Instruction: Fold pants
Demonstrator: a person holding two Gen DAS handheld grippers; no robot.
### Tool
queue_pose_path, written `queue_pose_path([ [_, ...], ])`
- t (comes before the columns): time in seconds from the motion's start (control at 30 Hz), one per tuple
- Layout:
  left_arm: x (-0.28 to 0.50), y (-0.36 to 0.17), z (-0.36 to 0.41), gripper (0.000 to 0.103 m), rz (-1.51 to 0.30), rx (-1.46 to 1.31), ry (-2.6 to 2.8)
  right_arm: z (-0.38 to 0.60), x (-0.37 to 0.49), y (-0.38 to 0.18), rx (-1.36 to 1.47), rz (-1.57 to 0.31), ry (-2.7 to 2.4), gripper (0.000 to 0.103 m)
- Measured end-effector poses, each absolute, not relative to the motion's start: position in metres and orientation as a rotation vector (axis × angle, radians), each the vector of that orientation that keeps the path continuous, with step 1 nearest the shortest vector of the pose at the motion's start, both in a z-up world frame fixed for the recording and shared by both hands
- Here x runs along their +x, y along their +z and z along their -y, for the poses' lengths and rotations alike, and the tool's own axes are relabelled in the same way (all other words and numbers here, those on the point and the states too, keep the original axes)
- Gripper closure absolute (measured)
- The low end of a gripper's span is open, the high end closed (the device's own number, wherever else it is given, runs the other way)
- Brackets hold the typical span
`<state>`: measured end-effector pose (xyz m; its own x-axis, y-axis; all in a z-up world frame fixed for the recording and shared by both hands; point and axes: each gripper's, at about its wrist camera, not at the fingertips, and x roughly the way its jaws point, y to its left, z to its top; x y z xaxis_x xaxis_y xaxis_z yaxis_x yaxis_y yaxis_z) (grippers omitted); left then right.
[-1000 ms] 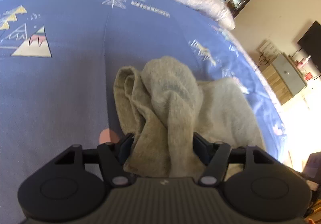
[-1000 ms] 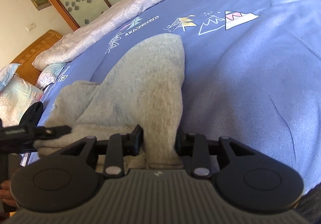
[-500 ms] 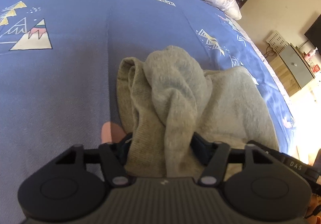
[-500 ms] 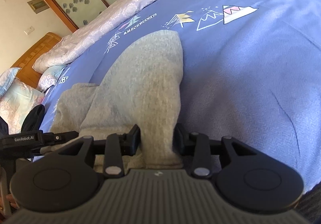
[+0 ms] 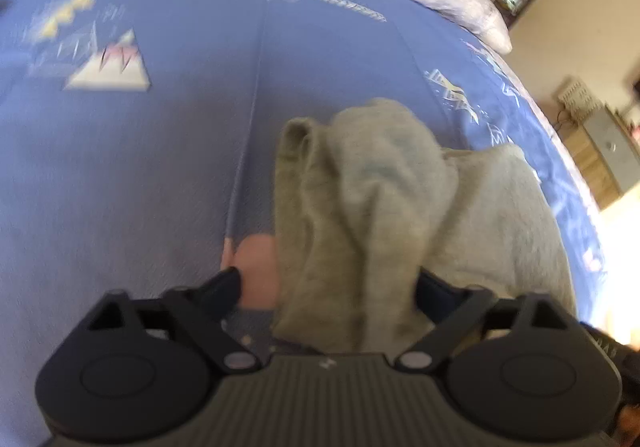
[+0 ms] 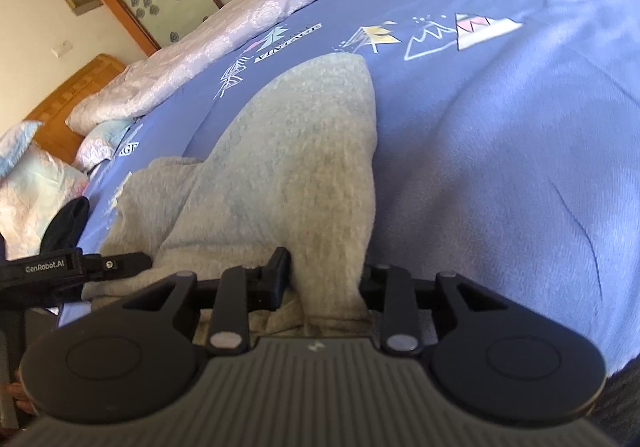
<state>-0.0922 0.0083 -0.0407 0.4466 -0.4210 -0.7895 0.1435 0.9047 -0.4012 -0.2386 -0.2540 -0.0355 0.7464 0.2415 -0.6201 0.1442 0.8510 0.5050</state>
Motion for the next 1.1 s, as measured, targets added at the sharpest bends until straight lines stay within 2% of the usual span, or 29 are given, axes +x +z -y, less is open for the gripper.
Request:
queue_pose_path([
  [0.1,-0.093,-0.042,-0.009,0.003,-1.078,-0.284,-0.391,0.253,-0.240,-0.036,0.564,-0.736,0.055,0.068],
  [0.33,-0.081,-0.047,0.005,0.002,-1.134,-0.256,-0.465,0.253,-0.241,-0.038,0.572,-0.732,0.048,0.067],
  [0.37,-0.077,-0.047,0.005,0.011,-1.133,-0.271,-0.472,0.253,-0.241,-0.038,0.572,-0.731,0.047,0.067],
  [0.4,-0.077,-0.048,0.003,0.030,-1.123,-0.288,-0.480,0.252,-0.241,-0.038,0.572,-0.730,0.047,0.067],
  [0.5,-0.070,-0.050,-0.002,0.045,-1.119,-0.356,-0.468,0.251,-0.242,-0.037,0.565,-0.728,0.043,0.067],
  [0.67,-0.086,-0.038,0.015,0.055,-1.049,-0.224,-0.426,0.244,-0.241,-0.033,0.536,-0.727,0.039,0.069],
  [0.7,-0.091,-0.032,0.019,0.058,-1.029,-0.186,-0.418,0.242,-0.242,-0.031,0.519,-0.717,0.041,0.077],
  [0.73,-0.094,-0.027,0.021,0.061,-1.013,-0.159,-0.411,0.237,-0.244,-0.027,0.488,-0.698,0.039,0.080],
  [0.83,-0.101,-0.012,0.022,0.072,-0.971,-0.127,-0.395,0.217,-0.248,-0.011,0.348,-0.629,0.026,0.084],
  [0.87,-0.102,-0.007,0.019,0.079,-0.962,-0.133,-0.393,0.212,-0.249,-0.006,0.316,-0.606,0.028,0.084],
  [1.03,-0.102,-0.007,0.014,0.079,-0.968,-0.124,-0.365,0.197,-0.253,0.008,0.243,-0.529,0.049,0.084],
  [1.07,-0.100,-0.013,0.015,0.074,-0.984,-0.119,-0.355,0.197,-0.250,0.004,0.228,-0.543,0.050,0.084],
  [1.1,-0.100,-0.019,0.015,0.064,-0.993,-0.119,-0.348,0.198,-0.247,-0.001,0.223,-0.569,0.042,0.084],
])
